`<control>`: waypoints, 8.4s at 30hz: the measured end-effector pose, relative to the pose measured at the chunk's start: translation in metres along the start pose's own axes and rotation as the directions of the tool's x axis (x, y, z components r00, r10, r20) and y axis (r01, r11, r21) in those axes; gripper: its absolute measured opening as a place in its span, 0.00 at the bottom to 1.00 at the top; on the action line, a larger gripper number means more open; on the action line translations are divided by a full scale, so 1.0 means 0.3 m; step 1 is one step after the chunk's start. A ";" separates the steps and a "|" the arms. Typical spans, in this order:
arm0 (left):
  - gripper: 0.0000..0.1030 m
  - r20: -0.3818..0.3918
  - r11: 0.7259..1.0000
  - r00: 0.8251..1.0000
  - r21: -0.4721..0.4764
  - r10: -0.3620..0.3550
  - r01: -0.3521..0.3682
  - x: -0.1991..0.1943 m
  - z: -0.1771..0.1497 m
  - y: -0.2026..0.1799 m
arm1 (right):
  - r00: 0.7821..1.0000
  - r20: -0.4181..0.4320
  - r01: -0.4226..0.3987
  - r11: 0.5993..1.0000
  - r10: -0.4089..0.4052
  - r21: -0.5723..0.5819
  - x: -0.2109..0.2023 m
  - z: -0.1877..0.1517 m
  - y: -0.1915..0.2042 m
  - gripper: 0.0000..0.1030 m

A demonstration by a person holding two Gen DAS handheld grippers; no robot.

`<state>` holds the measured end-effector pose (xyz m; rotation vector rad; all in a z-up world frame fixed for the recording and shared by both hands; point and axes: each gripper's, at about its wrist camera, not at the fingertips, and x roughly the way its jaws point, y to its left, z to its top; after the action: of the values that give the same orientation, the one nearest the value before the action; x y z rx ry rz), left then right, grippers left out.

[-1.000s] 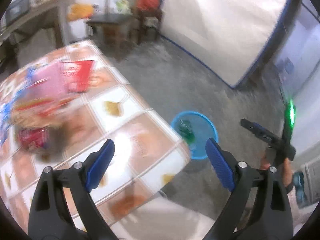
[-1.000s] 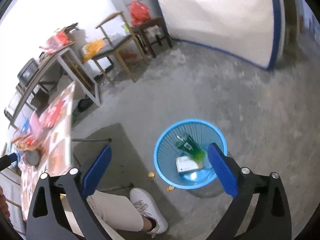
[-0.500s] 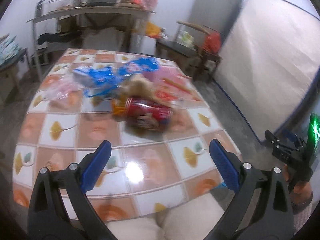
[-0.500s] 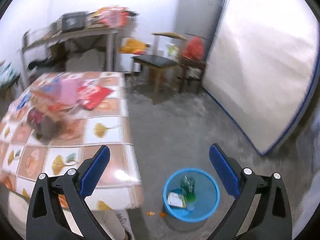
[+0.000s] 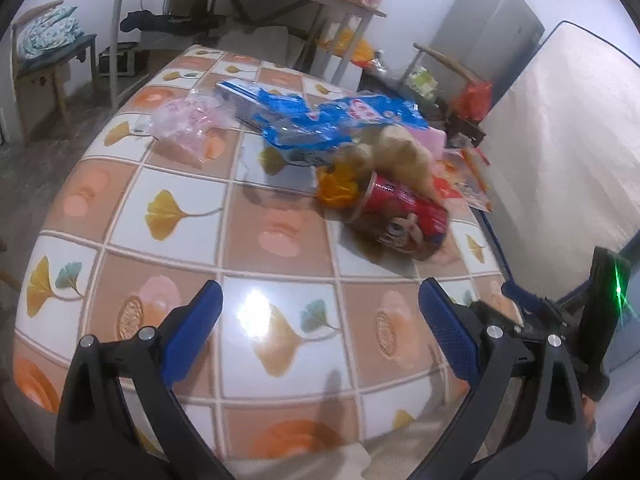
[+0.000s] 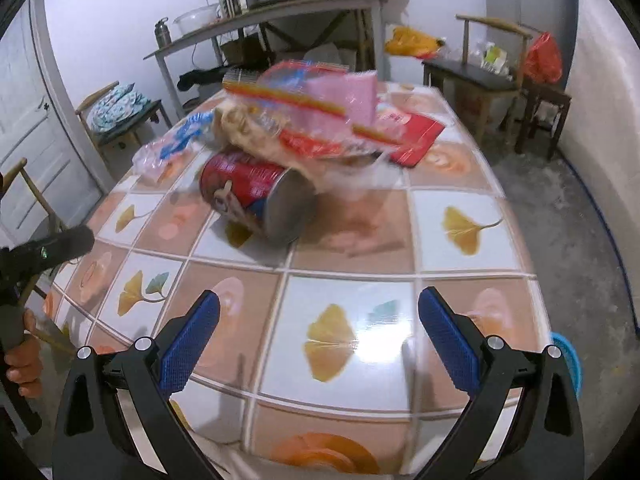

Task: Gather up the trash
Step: 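Move both tools back over the table toward the remaining trash, then grasp the clear plastic bag with the left tool while the right tool grasps the blue snack bag, then lift the blue snack bag with the right tool and swing it over the table, then carry the blue snack bag toward the wastebasket while the left tool carries the clear bag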

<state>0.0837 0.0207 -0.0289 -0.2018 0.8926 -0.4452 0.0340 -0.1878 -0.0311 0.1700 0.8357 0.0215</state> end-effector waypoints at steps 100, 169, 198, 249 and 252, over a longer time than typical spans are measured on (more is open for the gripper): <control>0.30 -0.060 0.987 0.989 -0.074 0.136 -0.140 0.127 0.176 0.406 | 0.915 0.041 -0.355 0.848 0.402 -0.395 -0.428 0.594 0.262 0.04; 0.29 -0.348 0.900 0.901 0.253 -0.258 0.356 0.223 -0.076 -0.254 | 0.938 -0.306 -0.201 0.974 0.161 -0.102 0.013 -0.064 -0.105 0.05; 0.29 -0.351 0.850 0.926 0.438 -0.137 0.291 0.296 -0.153 -0.488 | 0.947 -0.155 -0.242 0.945 0.280 0.222 -0.021 -0.031 -0.412 0.67; 0.22 -0.387 0.686 0.825 0.464 -0.412 0.561 0.209 -0.171 -1.042 | 0.983 0.101 0.081 0.855 -0.154 0.512 -0.470 -0.397 -0.971 0.04; 0.22 -0.456 0.622 0.800 0.510 -0.390 0.594 0.266 -0.259 -1.221 | 0.980 0.082 0.101 0.813 -0.180 0.574 -0.484 -0.476 -1.070 0.04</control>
<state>-0.0402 -0.3406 -0.0045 0.2708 0.9280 -1.3203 -0.1844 -0.4967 -0.0692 0.6684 0.6987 -0.3838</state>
